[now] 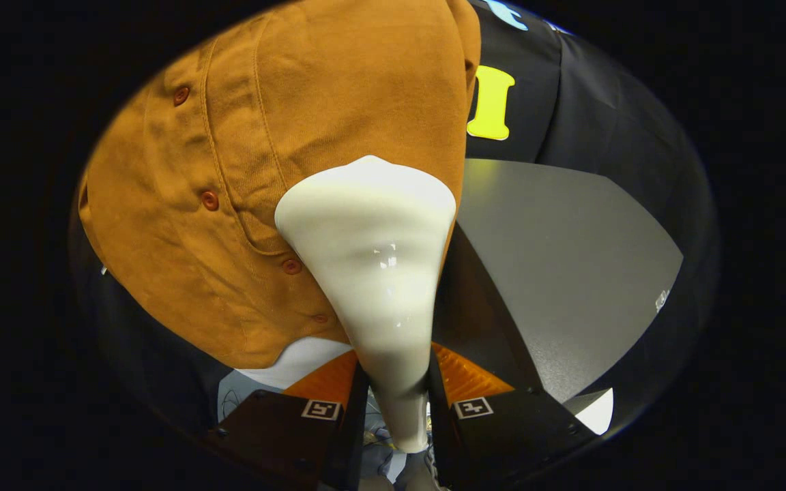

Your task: Iron the clothes twice with a garment steamer, once on the left side and once on the right side.

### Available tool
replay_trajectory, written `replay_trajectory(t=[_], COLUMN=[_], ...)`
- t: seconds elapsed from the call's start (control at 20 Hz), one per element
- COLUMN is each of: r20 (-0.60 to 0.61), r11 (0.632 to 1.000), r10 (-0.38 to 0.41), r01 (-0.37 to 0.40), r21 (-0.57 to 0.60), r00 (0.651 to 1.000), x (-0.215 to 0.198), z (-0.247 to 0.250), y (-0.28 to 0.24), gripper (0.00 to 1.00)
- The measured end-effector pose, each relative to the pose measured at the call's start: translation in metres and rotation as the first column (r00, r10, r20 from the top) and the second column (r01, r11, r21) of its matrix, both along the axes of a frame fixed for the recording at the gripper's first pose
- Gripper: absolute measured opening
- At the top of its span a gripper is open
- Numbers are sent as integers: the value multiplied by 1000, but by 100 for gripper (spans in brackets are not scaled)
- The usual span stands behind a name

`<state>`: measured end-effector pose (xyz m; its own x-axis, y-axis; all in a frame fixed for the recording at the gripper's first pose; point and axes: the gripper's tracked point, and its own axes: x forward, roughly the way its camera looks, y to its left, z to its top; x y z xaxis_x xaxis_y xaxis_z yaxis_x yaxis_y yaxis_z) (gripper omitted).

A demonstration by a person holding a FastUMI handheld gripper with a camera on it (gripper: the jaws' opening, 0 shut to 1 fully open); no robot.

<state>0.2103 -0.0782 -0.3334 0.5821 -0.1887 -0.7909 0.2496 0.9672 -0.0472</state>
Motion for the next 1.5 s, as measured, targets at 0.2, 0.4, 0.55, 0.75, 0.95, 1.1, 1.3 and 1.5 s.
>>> replay_trajectory(t=[0.2,0.4,0.55,0.75,0.95,1.1,1.3,1.5], r20=[91,198,284,360,404,418,427,418], r11=[1000,999,998,994,985,980,974,969], r10=[5,12,42,105,174,197,227,246], r01=[-3,-4,-29,-85,-152,-180,-210,-224], r21=[-23,-41,-53,-71,-86,-80,-88,-102], r00=[996,980,958,927,898,887,875,875], x=[8,20,33,49,59,62,67,74], z=[41,89,128,164,183,191,194,189], y=[1,6,18,50,91,124,151,171], gripper=[45,45,45,45,45,45,45,45])
